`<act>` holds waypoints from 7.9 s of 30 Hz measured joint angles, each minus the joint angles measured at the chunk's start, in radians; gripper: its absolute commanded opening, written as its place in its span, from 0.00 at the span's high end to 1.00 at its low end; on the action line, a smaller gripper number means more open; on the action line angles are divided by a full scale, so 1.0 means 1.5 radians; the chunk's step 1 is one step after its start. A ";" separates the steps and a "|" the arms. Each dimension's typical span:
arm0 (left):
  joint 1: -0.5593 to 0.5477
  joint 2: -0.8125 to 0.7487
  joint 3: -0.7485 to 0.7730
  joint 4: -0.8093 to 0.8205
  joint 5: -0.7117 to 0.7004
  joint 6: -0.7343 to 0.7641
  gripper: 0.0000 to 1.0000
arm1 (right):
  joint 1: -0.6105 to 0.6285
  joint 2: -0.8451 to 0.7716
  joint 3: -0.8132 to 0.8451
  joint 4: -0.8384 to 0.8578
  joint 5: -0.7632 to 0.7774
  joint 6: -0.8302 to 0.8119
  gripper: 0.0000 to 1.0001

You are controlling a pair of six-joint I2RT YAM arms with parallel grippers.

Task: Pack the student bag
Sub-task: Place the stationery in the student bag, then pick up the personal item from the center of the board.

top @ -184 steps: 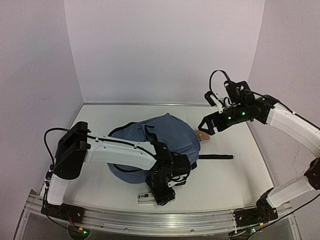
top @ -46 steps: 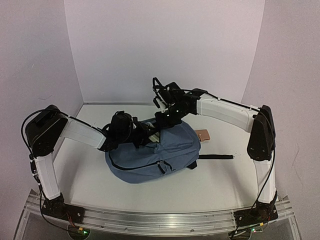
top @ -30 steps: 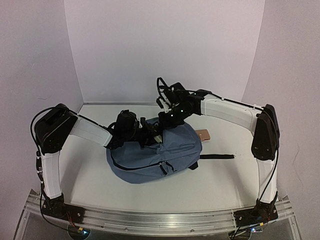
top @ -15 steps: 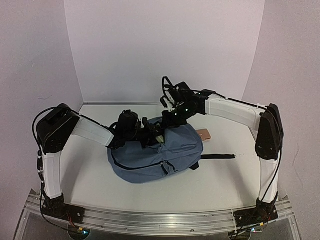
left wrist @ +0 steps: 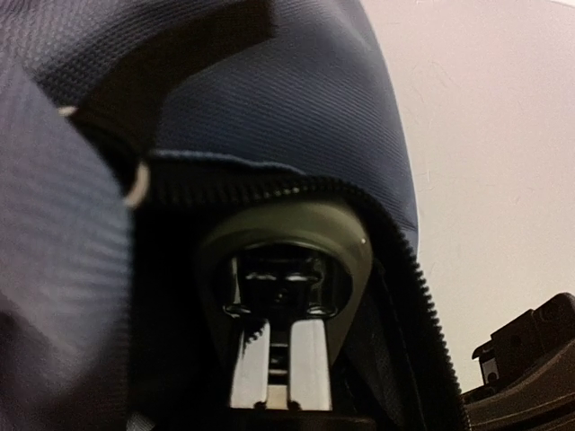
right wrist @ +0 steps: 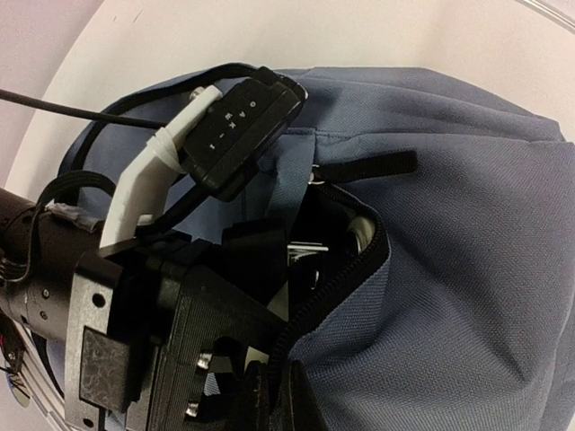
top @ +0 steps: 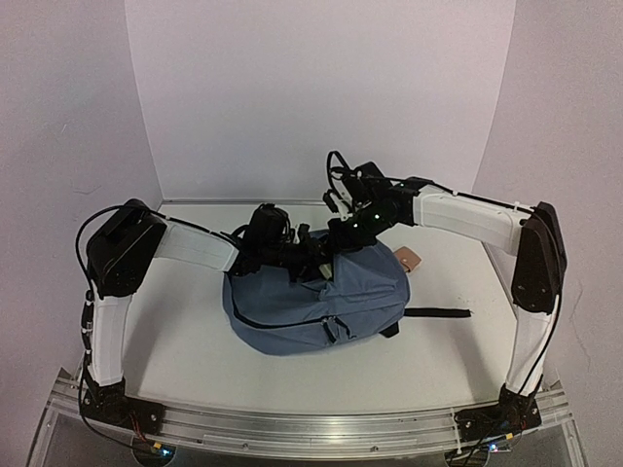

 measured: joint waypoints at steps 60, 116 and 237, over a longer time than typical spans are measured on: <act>-0.014 -0.117 -0.073 -0.219 -0.056 0.129 0.50 | -0.004 -0.049 -0.058 0.053 0.032 -0.082 0.81; 0.002 -0.128 -0.103 -0.106 -0.055 0.141 0.74 | 0.034 0.103 0.140 -0.027 0.097 -0.149 1.00; -0.033 -0.360 -0.071 -0.520 -0.346 0.204 0.00 | -0.470 0.168 0.070 -0.159 -0.167 -0.212 0.31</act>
